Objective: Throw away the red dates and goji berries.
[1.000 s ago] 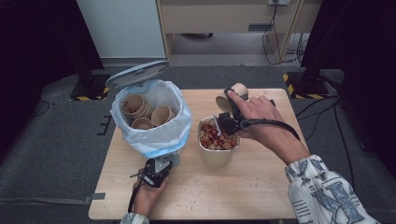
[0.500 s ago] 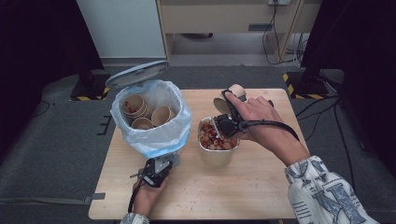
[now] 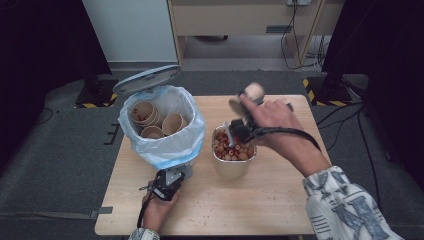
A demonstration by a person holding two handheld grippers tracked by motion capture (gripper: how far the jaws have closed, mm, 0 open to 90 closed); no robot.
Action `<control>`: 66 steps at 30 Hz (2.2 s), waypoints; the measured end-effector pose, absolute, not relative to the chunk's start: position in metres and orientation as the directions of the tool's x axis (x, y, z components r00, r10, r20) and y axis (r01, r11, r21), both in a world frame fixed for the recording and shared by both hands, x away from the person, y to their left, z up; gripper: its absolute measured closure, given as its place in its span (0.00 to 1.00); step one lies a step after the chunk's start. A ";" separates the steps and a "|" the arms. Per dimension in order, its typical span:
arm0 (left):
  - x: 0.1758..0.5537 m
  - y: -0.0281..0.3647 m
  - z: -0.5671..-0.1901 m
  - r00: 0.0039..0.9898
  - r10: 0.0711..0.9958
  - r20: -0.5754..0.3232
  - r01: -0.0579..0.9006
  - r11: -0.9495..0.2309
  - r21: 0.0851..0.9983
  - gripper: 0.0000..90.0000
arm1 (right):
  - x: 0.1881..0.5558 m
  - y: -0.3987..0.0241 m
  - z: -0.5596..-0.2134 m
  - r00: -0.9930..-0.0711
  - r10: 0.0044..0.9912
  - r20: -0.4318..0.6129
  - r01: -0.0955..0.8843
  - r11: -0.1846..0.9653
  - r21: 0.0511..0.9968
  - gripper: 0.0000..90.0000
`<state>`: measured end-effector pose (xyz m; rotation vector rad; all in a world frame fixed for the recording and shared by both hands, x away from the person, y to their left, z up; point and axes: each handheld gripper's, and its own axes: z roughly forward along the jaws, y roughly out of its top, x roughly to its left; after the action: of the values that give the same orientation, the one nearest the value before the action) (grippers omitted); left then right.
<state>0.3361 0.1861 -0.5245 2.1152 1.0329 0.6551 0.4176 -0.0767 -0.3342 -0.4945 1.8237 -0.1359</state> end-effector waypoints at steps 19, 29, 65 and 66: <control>0.336 0.187 -0.525 0.557 0.820 0.131 0.477 -0.445 0.758 1.00 | 0.423 -0.090 -0.353 -0.302 -0.360 -0.883 -0.256 0.922 -0.289 0.31; 0.336 0.185 -0.525 0.553 0.825 0.121 0.476 -0.431 0.766 1.00 | 0.427 -0.097 -0.344 -0.379 -0.183 -0.907 -0.246 0.965 -0.092 0.31; 0.336 0.187 -0.525 0.559 0.820 0.125 0.477 -0.441 0.760 1.00 | 0.454 -0.161 -0.345 -0.630 0.390 -0.672 -0.041 0.847 0.530 0.30; 0.336 0.187 -0.525 0.559 0.820 0.125 0.477 -0.441 0.760 1.00 | 0.455 -0.163 -0.345 -0.632 0.394 -0.668 -0.039 0.844 0.535 0.30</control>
<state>0.3363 0.1867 -0.5248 2.1065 1.0360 0.6416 0.4547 -0.1632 -0.3452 0.2575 2.1713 0.6525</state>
